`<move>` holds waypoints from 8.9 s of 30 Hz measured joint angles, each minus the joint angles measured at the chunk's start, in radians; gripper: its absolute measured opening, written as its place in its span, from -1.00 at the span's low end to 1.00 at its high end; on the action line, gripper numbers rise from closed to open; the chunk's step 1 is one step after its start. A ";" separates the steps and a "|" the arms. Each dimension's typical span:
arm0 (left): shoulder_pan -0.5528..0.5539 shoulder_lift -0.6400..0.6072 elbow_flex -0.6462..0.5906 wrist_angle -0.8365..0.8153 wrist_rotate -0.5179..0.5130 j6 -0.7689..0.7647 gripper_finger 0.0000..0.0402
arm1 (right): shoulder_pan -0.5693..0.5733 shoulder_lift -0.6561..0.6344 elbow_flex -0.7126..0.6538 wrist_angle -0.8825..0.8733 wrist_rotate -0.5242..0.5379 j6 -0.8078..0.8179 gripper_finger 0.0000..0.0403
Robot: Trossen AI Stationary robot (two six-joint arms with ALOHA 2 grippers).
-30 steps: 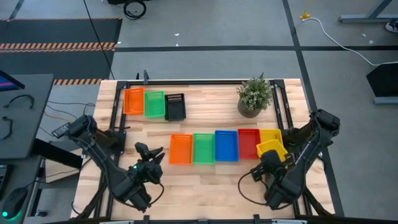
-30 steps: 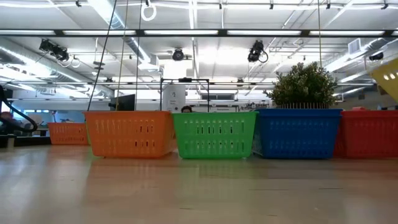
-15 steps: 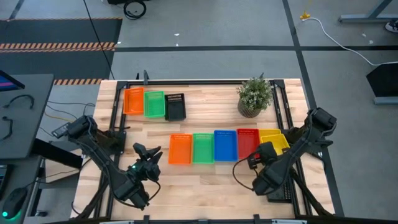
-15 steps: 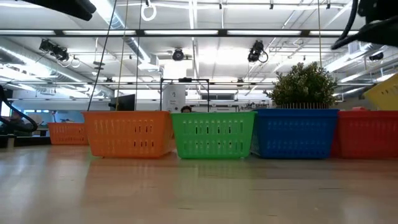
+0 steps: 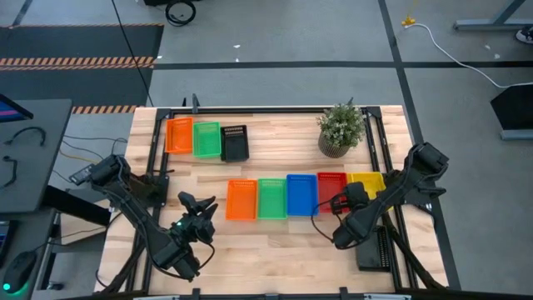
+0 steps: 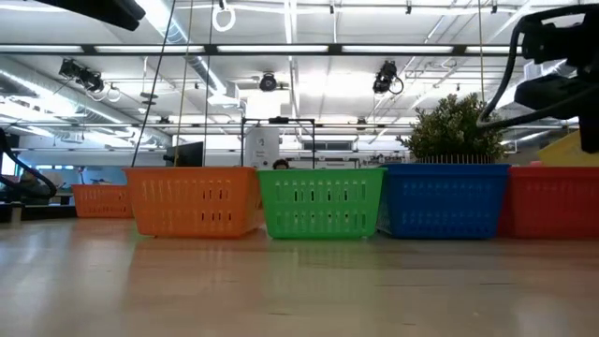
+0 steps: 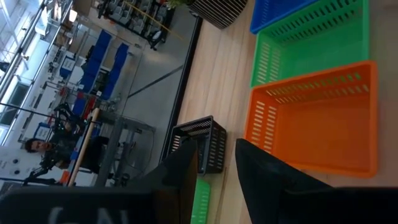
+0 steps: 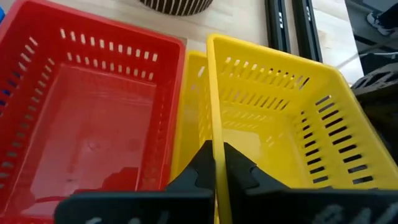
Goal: Stack baskets by color
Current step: Stack the left yellow bin on top of the right yellow bin, then stack the top orange bin on top of the bottom orange bin
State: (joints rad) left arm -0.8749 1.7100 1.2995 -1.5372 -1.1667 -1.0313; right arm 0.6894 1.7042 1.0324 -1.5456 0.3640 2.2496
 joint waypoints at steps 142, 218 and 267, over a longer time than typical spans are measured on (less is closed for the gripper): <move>1.505 -0.402 0.046 -0.037 0.925 1.234 -0.93 | 0.203 -0.009 -0.410 2.622 0.533 -2.043 -0.43; 0.469 0.431 0.652 -0.034 0.898 0.388 -0.93 | 0.165 -0.009 -0.410 2.596 0.532 -2.069 -0.43; 0.661 0.375 0.502 0.173 0.715 0.691 -0.97 | 0.167 -0.009 -0.410 2.576 0.524 -2.062 -0.43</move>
State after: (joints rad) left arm -0.2135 2.0846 1.8013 -1.3637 -0.4516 -0.3400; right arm 0.8562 1.6951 0.6228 1.0302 0.8883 0.1879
